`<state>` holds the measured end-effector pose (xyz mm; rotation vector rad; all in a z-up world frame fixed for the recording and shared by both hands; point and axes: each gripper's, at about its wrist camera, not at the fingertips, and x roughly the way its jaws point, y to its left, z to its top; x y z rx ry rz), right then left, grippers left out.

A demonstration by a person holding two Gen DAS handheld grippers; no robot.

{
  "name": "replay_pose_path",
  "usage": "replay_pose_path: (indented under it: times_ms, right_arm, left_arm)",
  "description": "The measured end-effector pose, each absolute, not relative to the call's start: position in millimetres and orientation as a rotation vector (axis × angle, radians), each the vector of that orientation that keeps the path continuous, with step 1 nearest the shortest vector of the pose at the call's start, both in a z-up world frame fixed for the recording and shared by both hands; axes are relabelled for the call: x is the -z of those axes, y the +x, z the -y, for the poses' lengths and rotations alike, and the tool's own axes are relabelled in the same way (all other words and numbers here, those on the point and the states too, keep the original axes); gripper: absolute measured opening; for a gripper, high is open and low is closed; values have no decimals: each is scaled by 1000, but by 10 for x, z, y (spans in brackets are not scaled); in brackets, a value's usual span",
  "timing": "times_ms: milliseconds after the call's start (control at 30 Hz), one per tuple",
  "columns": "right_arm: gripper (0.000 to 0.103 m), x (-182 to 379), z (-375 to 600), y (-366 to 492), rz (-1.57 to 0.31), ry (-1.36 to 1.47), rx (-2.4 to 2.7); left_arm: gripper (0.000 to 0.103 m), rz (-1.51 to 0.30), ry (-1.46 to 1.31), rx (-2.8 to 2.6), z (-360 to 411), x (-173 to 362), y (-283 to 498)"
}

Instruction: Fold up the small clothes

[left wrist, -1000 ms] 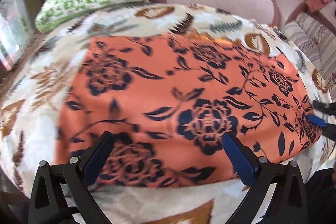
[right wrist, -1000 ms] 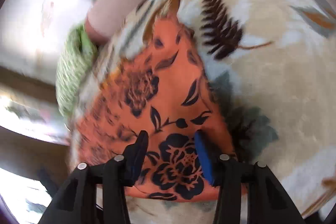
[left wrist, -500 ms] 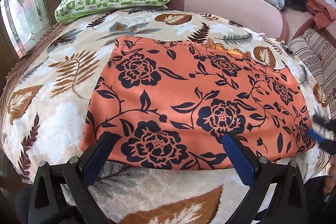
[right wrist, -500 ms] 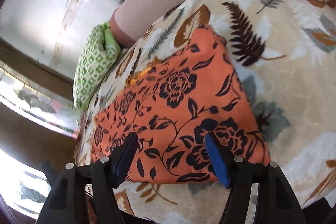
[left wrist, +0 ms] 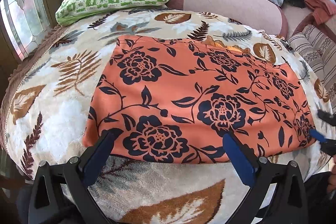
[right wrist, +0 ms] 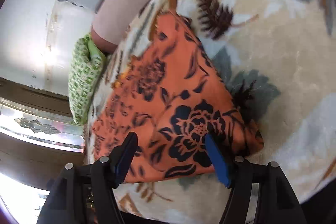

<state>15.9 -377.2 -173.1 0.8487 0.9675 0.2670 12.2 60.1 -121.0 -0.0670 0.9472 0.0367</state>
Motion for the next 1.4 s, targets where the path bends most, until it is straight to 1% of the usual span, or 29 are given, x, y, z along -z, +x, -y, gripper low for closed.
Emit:
replay_pose_path:
  times_ms: [100,167,267,333,433,567,667,767,867,967,1167,1233,1267,1300,1367,1400]
  right_arm:
    - [71,1668,3789,35,-968,864,-285]
    - [73,1786,3852,-119,-993,967,-265]
    - [74,2057,3901,-288,-1050,1072,-227]
    - [74,2149,3979,-220,-1055,1097,-197]
    - [74,2198,4035,-72,-1014,1162,-187]
    - [75,2104,4035,146,-983,1128,-163]
    - [75,2145,4037,242,-984,1124,-156]
    - [73,2120,4003,293,-983,1079,-157]
    - [63,2069,4015,256,-980,1042,-152]
    - [63,2012,3932,313,-978,1014,-141]
    - [65,2100,3927,361,-987,1002,-133]
    - [62,2089,3918,377,-990,967,-137]
    - [53,2084,3899,404,-1003,931,-130]
    - [32,2095,3894,417,-1017,900,-122]
    - [31,2133,3894,444,-1030,896,-124]
    - [31,2125,3893,448,-1032,895,-124]
  left_arm:
    - [103,-956,-78,-41,-587,1240,170]
    - [103,-955,-64,-41,-541,1258,204]
    - [103,-958,-44,-37,-479,1287,242]
    - [103,-963,-31,-36,-443,1303,269]
    - [103,-957,-33,-44,-444,1291,279]
    - [103,-957,-44,-60,-491,1283,290]
    - [103,-962,-59,-65,-543,1300,309]
    - [103,-965,-62,-66,-567,1330,323]
    - [103,-972,-63,-64,-583,1361,342]
    - [103,-966,-70,-68,-599,1363,349]
    - [103,-960,-84,-59,-537,1349,404]
    - [103,-965,-69,-48,-457,1379,450]
    - [103,-968,-53,-50,-419,1404,465]
    - [103,-983,-8,-65,-361,1487,512]
    - [103,-1056,56,-80,-289,1724,615]
    - [103,-1028,56,-85,-285,1720,602]
